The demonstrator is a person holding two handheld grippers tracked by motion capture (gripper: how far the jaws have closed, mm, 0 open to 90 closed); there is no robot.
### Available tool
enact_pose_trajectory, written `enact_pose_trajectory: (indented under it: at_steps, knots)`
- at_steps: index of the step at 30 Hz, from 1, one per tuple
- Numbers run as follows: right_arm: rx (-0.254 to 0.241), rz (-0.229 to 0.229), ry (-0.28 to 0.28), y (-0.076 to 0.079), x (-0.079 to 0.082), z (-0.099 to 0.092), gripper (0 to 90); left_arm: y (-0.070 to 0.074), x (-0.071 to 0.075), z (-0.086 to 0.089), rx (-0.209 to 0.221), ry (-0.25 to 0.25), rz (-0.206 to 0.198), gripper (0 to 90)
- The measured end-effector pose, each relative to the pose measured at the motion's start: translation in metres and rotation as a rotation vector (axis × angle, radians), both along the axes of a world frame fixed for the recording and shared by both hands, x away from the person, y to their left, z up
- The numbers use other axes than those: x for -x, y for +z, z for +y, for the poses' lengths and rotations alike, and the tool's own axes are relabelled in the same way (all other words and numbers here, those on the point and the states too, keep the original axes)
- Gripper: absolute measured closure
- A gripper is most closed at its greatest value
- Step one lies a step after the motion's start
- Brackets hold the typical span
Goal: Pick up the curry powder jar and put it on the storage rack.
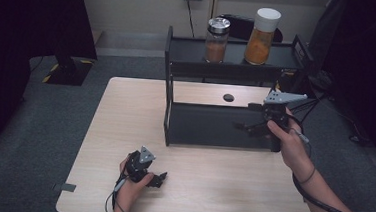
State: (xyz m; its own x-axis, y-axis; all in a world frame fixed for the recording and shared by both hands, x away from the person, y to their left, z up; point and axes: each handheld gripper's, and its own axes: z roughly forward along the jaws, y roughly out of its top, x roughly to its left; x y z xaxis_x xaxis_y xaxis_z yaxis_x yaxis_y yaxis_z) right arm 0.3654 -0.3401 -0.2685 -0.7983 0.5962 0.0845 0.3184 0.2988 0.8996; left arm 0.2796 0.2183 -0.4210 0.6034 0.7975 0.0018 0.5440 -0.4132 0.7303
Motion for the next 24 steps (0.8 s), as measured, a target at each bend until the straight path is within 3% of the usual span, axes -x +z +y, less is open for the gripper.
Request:
enact_pose_trajectory:
  at_steps: [24]
  knots:
    - [0.016,0.02,0.016,-0.042,0.008,-0.005,0.6,0.0,0.0,0.0,0.0,0.0,0.0,0.0]
